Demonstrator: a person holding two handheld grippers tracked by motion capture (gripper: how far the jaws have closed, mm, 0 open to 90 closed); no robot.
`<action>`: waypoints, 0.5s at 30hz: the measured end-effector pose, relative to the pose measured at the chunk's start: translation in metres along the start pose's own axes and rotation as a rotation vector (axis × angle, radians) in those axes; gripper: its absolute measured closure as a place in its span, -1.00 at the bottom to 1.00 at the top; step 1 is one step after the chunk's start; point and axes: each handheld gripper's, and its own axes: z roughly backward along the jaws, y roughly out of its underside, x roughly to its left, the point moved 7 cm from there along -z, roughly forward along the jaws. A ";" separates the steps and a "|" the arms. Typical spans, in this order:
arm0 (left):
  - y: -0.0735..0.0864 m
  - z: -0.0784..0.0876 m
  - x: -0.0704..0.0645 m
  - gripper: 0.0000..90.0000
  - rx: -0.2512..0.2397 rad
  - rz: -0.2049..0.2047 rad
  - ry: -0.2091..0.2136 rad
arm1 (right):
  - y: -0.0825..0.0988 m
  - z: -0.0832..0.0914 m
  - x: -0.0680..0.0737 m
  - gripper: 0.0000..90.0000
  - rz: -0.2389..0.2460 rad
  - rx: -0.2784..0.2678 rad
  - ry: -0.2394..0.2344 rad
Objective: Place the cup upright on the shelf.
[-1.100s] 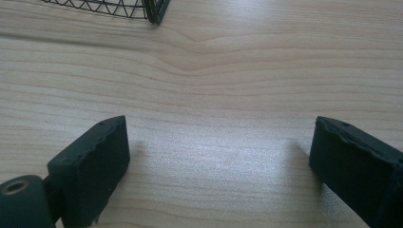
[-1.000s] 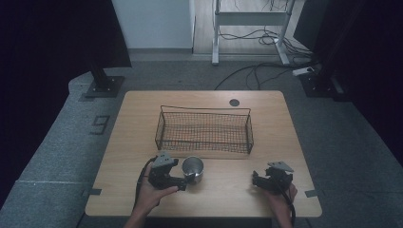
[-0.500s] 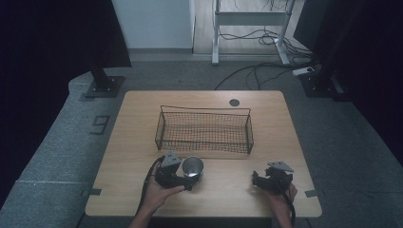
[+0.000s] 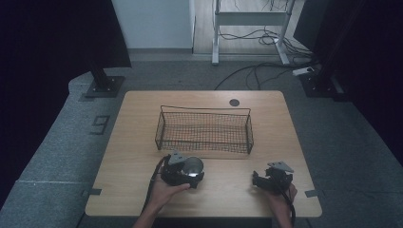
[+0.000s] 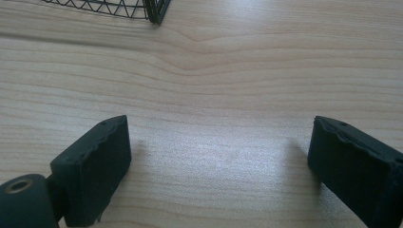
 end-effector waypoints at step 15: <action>0.004 -0.014 0.003 -0.71 -0.004 -0.020 -0.039 | 0.000 0.000 0.000 -0.84 0.000 -0.001 -0.001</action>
